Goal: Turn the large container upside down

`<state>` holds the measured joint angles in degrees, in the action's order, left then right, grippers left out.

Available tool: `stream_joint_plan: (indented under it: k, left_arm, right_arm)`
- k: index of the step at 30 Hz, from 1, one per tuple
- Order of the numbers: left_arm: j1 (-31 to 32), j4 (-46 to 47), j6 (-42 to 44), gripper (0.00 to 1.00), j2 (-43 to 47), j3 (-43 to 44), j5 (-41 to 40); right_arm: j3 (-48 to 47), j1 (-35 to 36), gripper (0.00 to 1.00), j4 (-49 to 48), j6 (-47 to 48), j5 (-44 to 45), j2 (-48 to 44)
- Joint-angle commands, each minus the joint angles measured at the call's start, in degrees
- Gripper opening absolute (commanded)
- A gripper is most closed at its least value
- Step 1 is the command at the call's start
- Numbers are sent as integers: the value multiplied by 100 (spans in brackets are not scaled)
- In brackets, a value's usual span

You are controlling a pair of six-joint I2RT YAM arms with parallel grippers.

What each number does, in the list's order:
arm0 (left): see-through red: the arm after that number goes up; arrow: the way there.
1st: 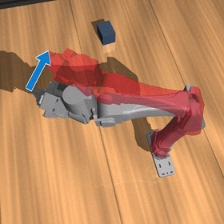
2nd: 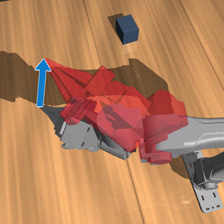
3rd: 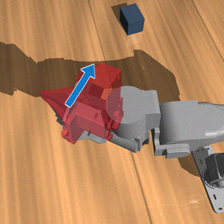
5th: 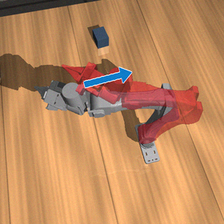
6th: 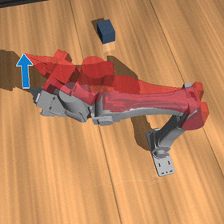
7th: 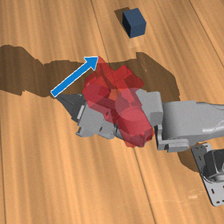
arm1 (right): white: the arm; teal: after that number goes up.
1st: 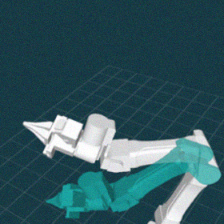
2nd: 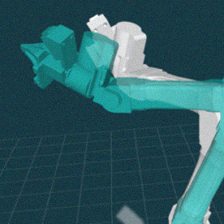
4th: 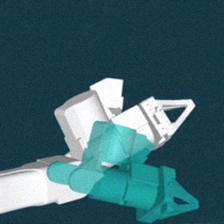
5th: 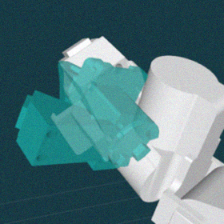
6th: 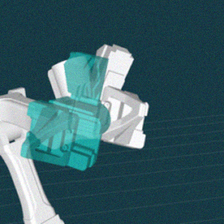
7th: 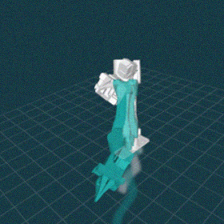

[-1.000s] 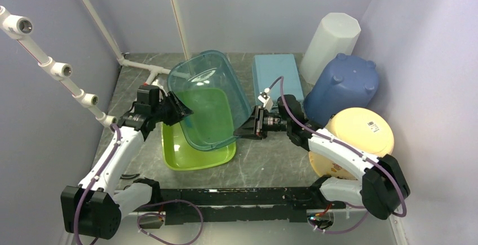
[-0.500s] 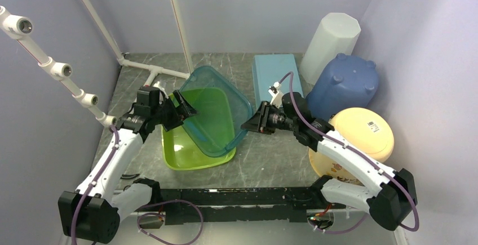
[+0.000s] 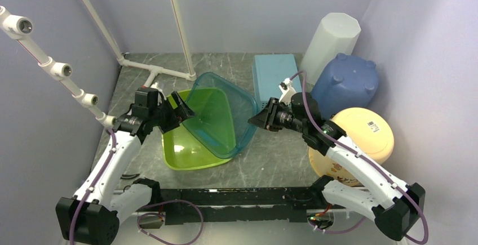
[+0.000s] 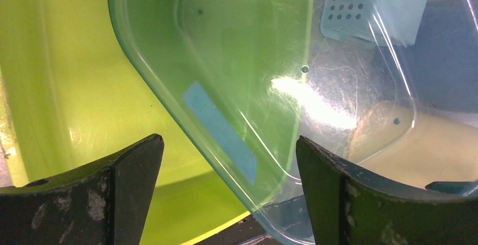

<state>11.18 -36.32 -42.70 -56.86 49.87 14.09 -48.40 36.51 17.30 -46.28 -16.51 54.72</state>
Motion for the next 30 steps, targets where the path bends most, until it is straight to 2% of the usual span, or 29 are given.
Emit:
stream_joint_plan:
  k: [1, 3, 6, 7, 11, 14, 18, 24, 30]
  left_arm:
    - [16, 30, 246, 93, -9, 147, 146]
    - [18, 366, 340, 92, -34, 41, 583]
    - [68, 1118, 468, 90, -132, -64, 1859]
    - [159, 1215, 492, 90, -140, -35, 1948]
    - [878, 1001, 1245, 93, -83, 426, 1544]
    - [1508, 866, 1662, 93, -253, 678, 1467]
    - [2307, 510, 2106, 93, -495, 975, 956]
    - [2886, 216, 2554, 93, -600, 996, 1113]
    - [3422, 247, 2717, 92, -548, 834, 1134]
  right_arm:
    - [-370, -21, 0, 102, 224, 236, -84]
    - [-426, -19, 0, 162, 95, 116, 27]
    - [-378, -16, 0, -49, -158, -356, 300]
    - [-346, -20, 0, -146, -229, -472, 379]
    - [-326, -24, 0, -307, -468, -530, 647]
    - [-475, -28, 0, -298, -453, -612, 852]
    - [-675, -34, 0, -176, -412, -480, 1014]
    - [-731, -106, 0, -178, -578, -556, 1151]
    - [-511, -128, 0, -613, -968, -803, 1205]
